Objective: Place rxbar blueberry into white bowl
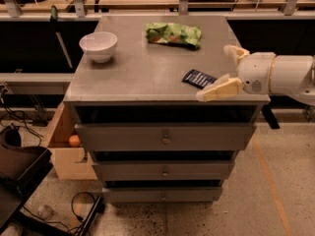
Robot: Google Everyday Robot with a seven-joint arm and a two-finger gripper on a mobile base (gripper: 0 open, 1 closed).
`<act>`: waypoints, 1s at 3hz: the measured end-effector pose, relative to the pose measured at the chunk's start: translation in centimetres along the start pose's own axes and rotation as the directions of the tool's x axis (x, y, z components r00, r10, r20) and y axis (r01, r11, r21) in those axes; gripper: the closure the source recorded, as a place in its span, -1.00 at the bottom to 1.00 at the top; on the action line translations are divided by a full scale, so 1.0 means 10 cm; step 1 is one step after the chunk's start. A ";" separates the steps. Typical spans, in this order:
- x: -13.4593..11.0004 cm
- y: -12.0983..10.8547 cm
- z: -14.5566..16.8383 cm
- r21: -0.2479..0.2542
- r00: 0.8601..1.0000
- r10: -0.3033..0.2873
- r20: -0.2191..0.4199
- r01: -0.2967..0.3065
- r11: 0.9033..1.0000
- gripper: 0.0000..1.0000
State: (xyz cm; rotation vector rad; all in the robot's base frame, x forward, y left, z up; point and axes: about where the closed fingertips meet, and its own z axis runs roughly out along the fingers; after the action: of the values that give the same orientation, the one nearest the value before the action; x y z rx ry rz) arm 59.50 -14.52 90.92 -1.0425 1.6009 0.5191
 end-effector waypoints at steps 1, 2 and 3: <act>0.04 -0.19 0.16 0.009 0.999 0.030 0.041 -0.030 1.000 -1.00; 0.08 -0.38 0.28 0.011 0.998 0.050 0.043 -0.051 0.999 -1.00; 0.21 -0.47 0.34 0.021 0.997 0.073 0.021 -0.074 0.997 -1.00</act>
Offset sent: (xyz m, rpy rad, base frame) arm 0.0738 -0.0112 -0.0137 0.0738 0.0326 -0.0399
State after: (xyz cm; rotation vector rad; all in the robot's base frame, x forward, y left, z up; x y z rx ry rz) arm 65.29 -15.05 88.79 -0.9623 1.6288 0.5589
